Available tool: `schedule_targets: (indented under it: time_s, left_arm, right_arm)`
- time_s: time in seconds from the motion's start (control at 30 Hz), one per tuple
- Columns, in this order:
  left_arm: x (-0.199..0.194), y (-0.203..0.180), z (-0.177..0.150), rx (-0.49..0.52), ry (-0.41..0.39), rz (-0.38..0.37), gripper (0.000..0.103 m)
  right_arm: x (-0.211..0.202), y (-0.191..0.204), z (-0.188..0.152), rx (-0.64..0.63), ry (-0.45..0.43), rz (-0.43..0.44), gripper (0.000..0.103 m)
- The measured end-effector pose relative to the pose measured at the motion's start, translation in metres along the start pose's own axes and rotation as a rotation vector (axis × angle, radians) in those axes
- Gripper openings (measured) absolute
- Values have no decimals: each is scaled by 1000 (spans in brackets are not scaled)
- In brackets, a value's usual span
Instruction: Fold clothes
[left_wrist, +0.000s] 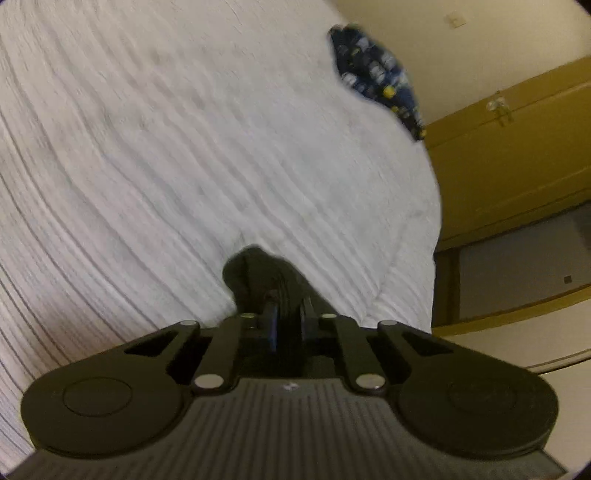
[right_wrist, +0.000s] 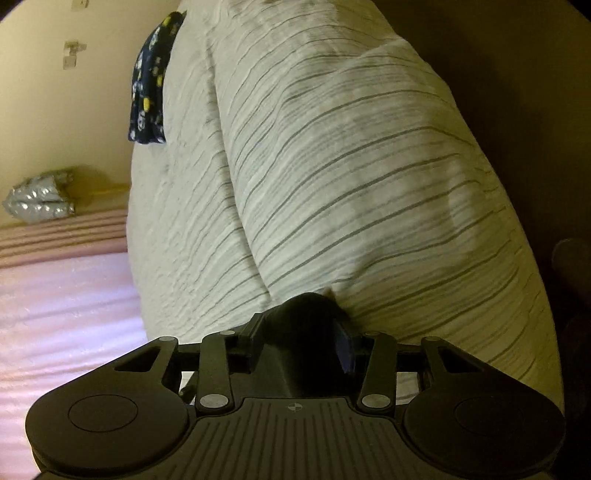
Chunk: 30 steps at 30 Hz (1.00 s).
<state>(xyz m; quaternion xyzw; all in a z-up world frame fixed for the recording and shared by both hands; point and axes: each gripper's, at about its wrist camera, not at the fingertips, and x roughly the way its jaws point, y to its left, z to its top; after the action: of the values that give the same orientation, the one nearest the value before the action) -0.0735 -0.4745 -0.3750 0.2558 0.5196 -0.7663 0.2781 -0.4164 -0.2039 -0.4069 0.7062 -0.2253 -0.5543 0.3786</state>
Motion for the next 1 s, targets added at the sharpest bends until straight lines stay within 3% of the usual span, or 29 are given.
schedule_targets:
  time_s: [0.13, 0.3, 0.37, 0.43, 0.5, 0.6, 0.77, 0.87, 1.0]
  left_arm:
    - [-10, -3, -16, 137, -104, -4, 9]
    - [10, 3, -19, 154, -91, 73, 10]
    - [6, -8, -17, 179, -96, 107, 12]
    - [-8, -22, -19, 202, -122, 164, 12]
    - [-27, -38, -22, 233, -151, 232, 11]
    - [-48, -62, -39, 307, -123, 217, 11]
    - [-30, -87, -82, 496, 10, 235, 7]
    - [-28, -65, -104, 473, 56, 272, 3]
    - [-57, -35, -122, 368, 46, 312, 3]
  right_arm:
    - [-12, 11, -10, -152, -69, -22, 14]
    - [1, 6, -19, -195, -99, -77, 15]
    - [-1, 17, -18, -265, -76, -111, 20]
    - [-12, 29, -16, -316, -93, -155, 38]
    - [-25, 45, -17, -416, -141, -220, 41]
    - [-40, 71, -32, -640, -195, -279, 41]
    - [-17, 103, -100, -1030, -137, -295, 40]
    - [-2, 93, -147, -1191, -49, -303, 40]
    - [-15, 53, -195, -1223, 119, -231, 34]
